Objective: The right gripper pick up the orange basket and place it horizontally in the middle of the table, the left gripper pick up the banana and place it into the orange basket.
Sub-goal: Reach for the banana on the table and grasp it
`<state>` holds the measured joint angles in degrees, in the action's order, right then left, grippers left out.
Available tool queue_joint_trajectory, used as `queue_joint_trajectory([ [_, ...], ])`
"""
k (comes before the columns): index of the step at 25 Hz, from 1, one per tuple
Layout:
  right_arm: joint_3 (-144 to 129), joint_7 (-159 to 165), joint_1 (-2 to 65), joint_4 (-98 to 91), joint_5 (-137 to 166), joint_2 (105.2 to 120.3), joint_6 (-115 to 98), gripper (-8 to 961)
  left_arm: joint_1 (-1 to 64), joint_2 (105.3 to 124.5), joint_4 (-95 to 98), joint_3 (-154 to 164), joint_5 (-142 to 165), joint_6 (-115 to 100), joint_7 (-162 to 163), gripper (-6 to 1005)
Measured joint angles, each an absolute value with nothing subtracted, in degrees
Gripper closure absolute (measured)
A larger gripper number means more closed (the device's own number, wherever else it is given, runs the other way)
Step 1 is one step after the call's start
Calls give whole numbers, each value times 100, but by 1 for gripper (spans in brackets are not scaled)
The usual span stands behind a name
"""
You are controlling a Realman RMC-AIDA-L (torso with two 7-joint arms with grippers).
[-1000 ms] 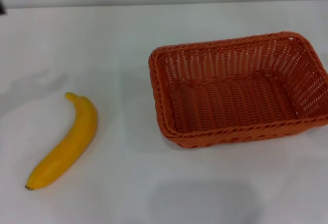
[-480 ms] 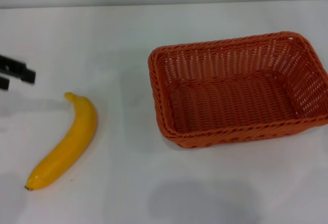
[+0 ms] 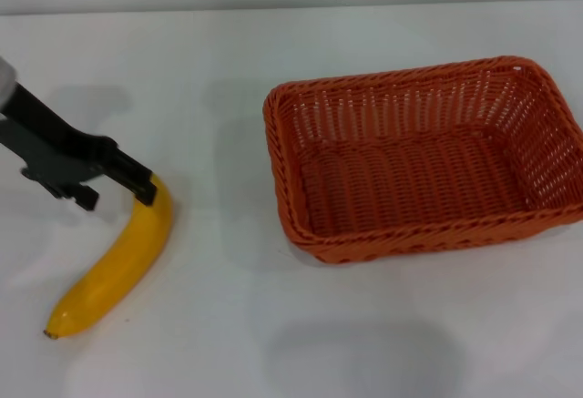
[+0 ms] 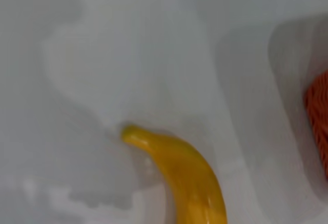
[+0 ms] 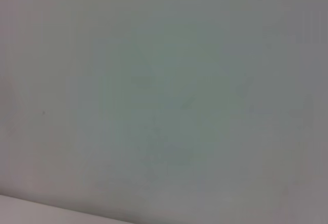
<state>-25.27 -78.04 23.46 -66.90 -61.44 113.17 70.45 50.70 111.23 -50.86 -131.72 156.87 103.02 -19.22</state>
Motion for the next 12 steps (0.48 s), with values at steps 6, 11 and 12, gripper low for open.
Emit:
queue_joint_trajectory([
  [6,-2530,-7805,2393,-6688,-6147,11311,7000,78,5227,11224,-4594,-12884,15826,10052,-1796,120],
  [11,-2556,-7803,2415,-6687,-6154,11319,6903,78,5289,11331,-4524,-12865,16113,10018,-1736,125],
  [12,-2557,-7802,2423,-6687,-6155,11326,6902,78,5298,11359,-4496,-12849,16159,9990,-1730,126],
])
